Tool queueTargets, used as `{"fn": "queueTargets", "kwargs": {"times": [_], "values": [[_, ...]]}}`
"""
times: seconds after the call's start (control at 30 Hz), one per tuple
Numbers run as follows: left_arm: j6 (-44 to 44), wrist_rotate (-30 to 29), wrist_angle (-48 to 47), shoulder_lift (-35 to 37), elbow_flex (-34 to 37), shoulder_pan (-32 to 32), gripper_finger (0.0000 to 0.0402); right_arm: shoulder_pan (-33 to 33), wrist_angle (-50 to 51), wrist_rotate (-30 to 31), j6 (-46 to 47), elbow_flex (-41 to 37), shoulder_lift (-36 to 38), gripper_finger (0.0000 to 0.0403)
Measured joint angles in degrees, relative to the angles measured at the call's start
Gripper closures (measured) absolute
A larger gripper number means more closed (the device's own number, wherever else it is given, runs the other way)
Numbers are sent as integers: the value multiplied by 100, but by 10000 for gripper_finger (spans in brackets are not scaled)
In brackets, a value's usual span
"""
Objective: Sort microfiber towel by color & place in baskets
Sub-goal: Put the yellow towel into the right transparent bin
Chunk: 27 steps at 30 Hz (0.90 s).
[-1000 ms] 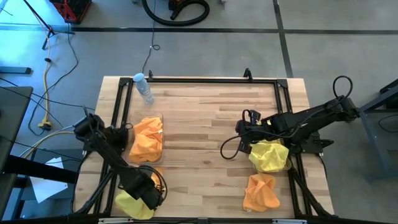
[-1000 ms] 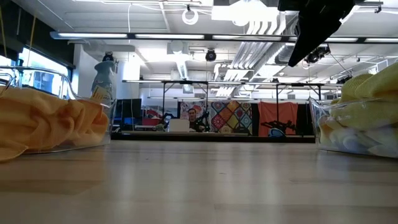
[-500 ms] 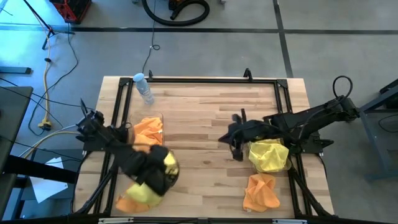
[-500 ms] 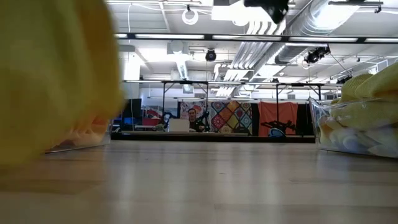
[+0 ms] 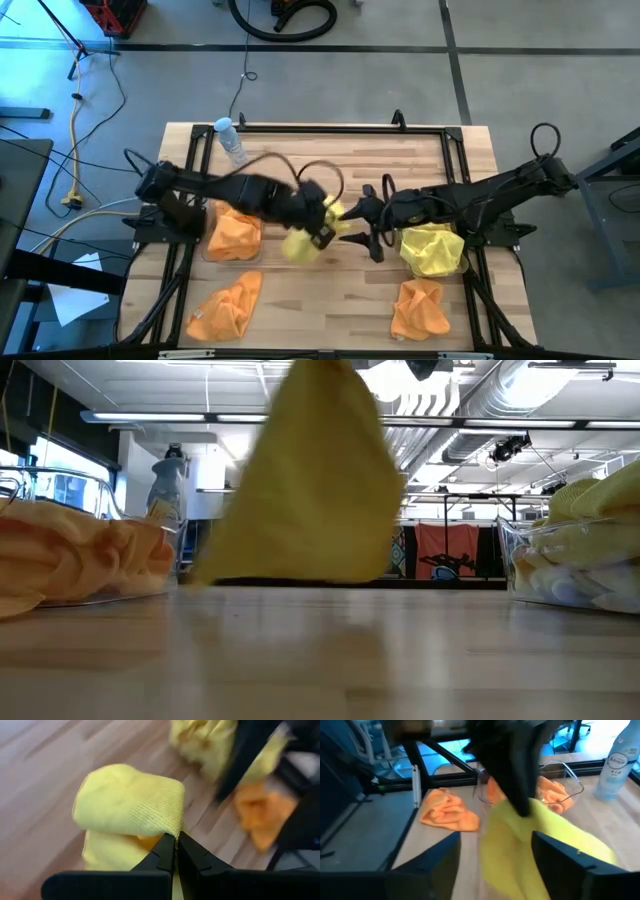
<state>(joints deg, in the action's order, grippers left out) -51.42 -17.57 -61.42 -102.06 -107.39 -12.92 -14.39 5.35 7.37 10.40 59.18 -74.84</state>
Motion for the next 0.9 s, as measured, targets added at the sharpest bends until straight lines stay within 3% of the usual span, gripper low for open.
{"fn": "queueTargets", "kwargs": {"times": [0.1, 0.23, 0.37, 0.63, 0.77, 0.9], "values": [[644, 280, 614, 0, 0, 298, 401, 0, -44, 256, -171, 0, -212, 132], [1231, 832, 975, 0, 0, 556, 401, -2, -49, 923, -45, -1, -417, 124], [1531, 1071, 732, 0, 0, 706, 401, 15, -36, 1372, 89, -2, -464, 124], [1916, 985, -538, 0, 0, 1010, 401, 16, -43, 1856, 133, -4, -344, 124], [2416, 1234, -393, 0, -2, 1088, 401, 140, -76, 2151, -40, -2, -418, 124], [2861, 1575, 13, 0, -1, 1152, 401, 302, -242, 2014, 5, -2, -626, 124]]}}
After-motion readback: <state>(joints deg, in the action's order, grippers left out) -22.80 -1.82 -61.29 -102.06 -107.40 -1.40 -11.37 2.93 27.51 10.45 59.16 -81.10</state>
